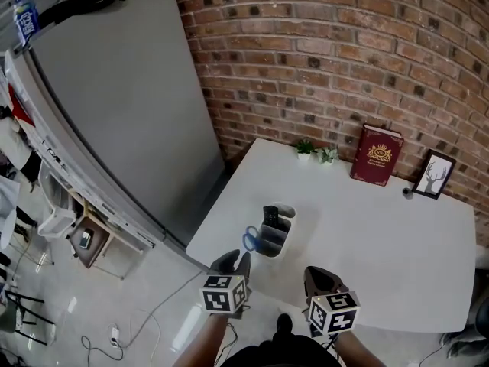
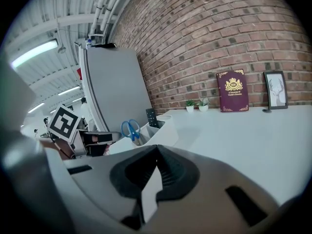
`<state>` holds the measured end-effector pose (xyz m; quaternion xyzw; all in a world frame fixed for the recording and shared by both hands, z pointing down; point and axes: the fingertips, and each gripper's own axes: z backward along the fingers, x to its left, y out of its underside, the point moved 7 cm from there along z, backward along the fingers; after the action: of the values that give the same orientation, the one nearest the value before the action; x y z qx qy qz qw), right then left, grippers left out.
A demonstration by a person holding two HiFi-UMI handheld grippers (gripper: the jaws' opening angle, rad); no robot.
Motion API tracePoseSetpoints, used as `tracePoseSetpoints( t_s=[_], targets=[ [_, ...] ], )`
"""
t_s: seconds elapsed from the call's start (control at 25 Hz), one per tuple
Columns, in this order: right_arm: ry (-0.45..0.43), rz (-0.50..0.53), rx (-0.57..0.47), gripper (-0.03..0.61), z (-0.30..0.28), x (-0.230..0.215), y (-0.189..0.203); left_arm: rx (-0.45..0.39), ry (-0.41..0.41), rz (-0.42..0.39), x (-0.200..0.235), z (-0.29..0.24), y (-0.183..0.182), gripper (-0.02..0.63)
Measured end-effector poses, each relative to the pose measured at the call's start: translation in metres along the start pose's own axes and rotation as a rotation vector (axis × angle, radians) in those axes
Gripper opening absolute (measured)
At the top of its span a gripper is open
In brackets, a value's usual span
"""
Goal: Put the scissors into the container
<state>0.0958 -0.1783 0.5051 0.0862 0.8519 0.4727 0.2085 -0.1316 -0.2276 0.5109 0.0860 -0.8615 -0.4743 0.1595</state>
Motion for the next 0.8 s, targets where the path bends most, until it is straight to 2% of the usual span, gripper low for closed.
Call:
tracePoseSetpoints(
  t_s=[0.8],
  targets=[
    [-0.033, 0.041, 0.003, 0.0, 0.002, 0.015, 0.0, 0.014, -0.063, 0.031, 0.007, 0.048, 0.033, 0.035]
  ],
)
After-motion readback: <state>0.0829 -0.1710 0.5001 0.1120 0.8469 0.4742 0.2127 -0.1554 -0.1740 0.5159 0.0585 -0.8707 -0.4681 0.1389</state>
